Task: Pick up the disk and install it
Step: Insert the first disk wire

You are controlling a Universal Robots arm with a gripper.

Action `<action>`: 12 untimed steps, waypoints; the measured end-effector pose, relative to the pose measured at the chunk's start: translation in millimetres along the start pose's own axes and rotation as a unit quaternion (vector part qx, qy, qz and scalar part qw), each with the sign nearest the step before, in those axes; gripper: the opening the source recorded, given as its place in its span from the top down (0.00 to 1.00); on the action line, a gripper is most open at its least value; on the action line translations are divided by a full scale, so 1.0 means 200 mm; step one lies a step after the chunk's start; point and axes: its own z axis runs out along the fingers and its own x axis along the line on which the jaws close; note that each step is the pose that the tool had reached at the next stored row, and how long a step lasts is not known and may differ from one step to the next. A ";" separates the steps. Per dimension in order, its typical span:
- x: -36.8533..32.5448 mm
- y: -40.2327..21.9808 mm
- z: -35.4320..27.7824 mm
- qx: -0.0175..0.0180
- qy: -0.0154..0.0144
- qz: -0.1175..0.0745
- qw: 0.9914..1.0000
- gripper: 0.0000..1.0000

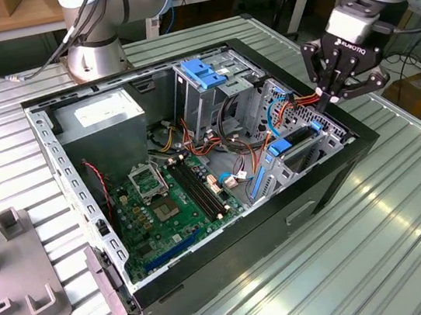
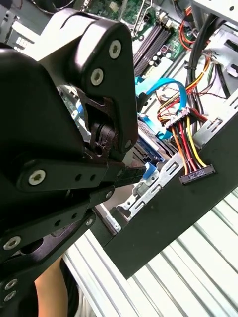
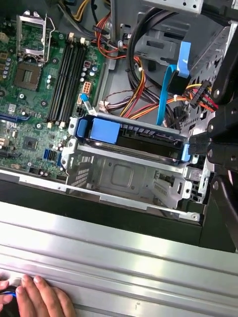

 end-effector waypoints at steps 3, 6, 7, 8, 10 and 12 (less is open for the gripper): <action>0.001 -0.006 -0.008 -0.001 0.000 -0.021 1.000 0.90; 0.002 -0.012 -0.008 0.000 -0.001 -0.050 0.999 0.90; 0.003 -0.014 -0.008 0.000 -0.001 -0.057 0.998 0.90; 0.004 -0.016 -0.008 0.000 -0.001 -0.063 0.998 0.90; 0.005 -0.023 -0.008 0.000 -0.001 -0.072 0.997 0.90; 0.006 -0.032 -0.008 0.000 -0.001 -0.080 0.997 0.90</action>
